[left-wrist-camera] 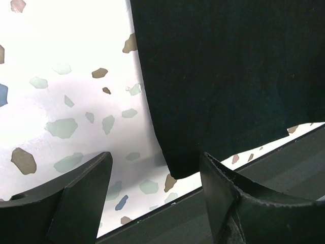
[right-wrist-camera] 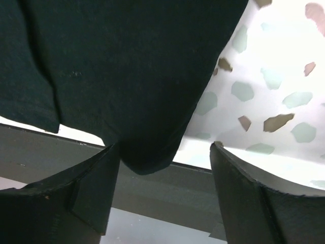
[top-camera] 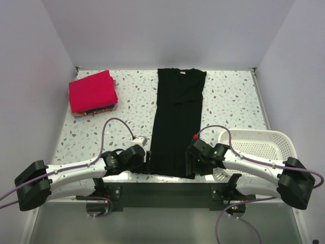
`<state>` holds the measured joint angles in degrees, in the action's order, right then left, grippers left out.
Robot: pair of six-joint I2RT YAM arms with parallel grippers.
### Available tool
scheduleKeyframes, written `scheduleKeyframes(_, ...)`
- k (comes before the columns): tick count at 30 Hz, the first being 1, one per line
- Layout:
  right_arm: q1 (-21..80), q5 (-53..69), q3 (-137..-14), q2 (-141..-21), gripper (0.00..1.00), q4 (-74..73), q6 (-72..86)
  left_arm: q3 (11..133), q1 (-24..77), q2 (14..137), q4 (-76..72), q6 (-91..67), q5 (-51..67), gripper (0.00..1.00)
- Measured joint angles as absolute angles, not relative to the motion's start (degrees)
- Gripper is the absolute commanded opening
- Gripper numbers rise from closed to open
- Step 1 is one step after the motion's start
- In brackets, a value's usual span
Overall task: Fold and stack the t-shirts
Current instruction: Fold the tshirt
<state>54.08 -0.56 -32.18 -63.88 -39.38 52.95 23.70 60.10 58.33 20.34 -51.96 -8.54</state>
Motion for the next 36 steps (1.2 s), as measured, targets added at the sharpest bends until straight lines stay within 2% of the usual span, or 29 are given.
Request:
scheduleKeyframes(7,56.0,-0.6,-30.6,-63.8,0.52,-39.4,55.6,23.7,60.0,58.9,19.9,-52.0,-8.5,0.63)
scheduleKeyframes(11,56.3,-0.6,-30.5,-63.8,0.45,-39.2,56.3,23.5,60.0,59.3,19.4,-52.4,-8.3,0.58)
scheduleKeyframes(13,56.4,-0.5,-30.4,-64.0,0.4,-38.8,56.5,23.4,60.0,59.3,19.4,-52.8,-8.2,0.5)
scheduleKeyframes(15,56.6,-0.5,-30.3,-64.6,0.37,-38.2,56.6,23.2,60.0,59.3,19.3,-53.0,-8.1,0.48)
scheduleKeyframes(17,56.7,-0.5,-30.2,-65.6,0.35,-37.8,56.6,23.0,60.0,59.4,19.2,-53.0,-8.1,0.48)
scheduleKeyframes(21,56.7,-0.3,-30.3,-66.3,0.34,-37.6,56.5,22.8,60.0,59.5,18.9,-53.3,-7.9,0.4)
scheduleKeyframes(31,56.9,-0.3,-30.5,-66.8,0.34,-37.6,56.5,20.7,60.0,58.5,14.5,-54.7,-5.1,0.44)
scheduleKeyframes(36,56.9,-0.3,-30.5,-66.8,0.33,-37.6,56.4,18.7,60.0,57.5,11.1,-56.3,-3.4,0.39)
